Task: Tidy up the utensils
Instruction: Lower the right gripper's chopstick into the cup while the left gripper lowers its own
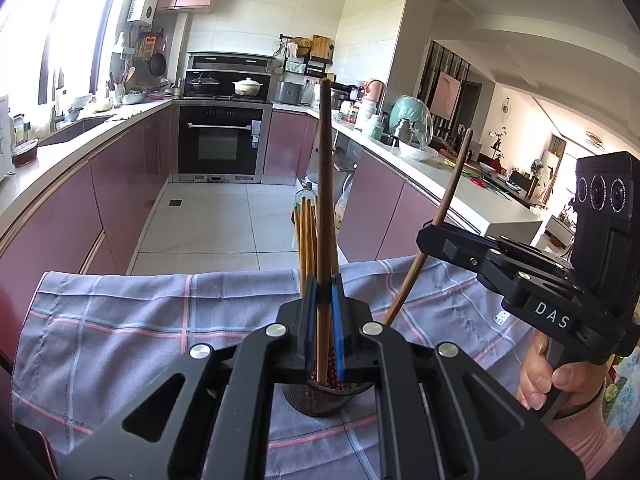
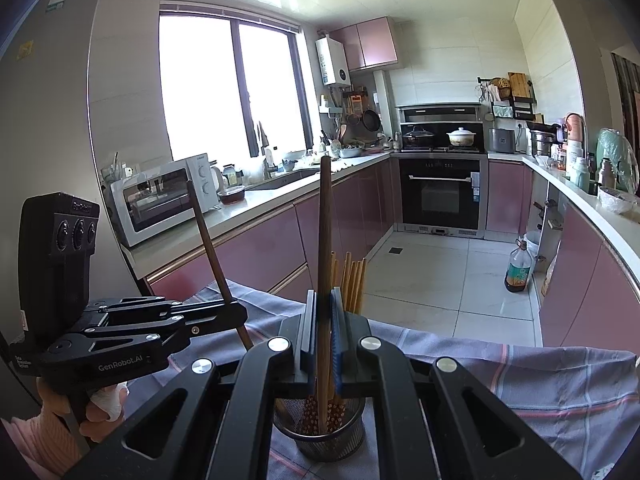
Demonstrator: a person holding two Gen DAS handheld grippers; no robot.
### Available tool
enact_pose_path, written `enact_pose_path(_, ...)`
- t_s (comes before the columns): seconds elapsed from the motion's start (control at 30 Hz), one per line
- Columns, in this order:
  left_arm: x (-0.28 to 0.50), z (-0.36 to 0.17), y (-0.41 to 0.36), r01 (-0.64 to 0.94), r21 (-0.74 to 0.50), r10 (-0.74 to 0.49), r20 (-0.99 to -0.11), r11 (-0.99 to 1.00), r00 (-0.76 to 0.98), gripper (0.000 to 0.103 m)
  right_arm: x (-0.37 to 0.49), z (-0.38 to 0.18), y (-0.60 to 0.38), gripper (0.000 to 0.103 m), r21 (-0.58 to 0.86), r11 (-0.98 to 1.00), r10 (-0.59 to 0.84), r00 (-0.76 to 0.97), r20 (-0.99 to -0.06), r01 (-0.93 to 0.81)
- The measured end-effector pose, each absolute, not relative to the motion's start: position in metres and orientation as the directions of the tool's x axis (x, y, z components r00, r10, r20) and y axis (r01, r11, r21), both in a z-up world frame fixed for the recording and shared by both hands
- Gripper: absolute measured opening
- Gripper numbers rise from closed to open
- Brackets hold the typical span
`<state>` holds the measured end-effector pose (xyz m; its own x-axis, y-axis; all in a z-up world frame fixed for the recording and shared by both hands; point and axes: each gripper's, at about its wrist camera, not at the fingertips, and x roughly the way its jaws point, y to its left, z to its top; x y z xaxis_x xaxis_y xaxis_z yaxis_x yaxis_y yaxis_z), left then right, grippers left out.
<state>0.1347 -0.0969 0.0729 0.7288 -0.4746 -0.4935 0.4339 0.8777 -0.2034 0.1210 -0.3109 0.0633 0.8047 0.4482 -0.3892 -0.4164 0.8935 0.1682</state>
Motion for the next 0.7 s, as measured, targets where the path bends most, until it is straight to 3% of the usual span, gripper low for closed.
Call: enact_pose_path(0.7,0.147,0.05,-0.1,0.423,-0.192,-0.455,-0.543,0.885,0.706,0.008,0.132,0.051,-0.307,0.005,0.147,0.898,0.435,0.79,-0.432,-0.414)
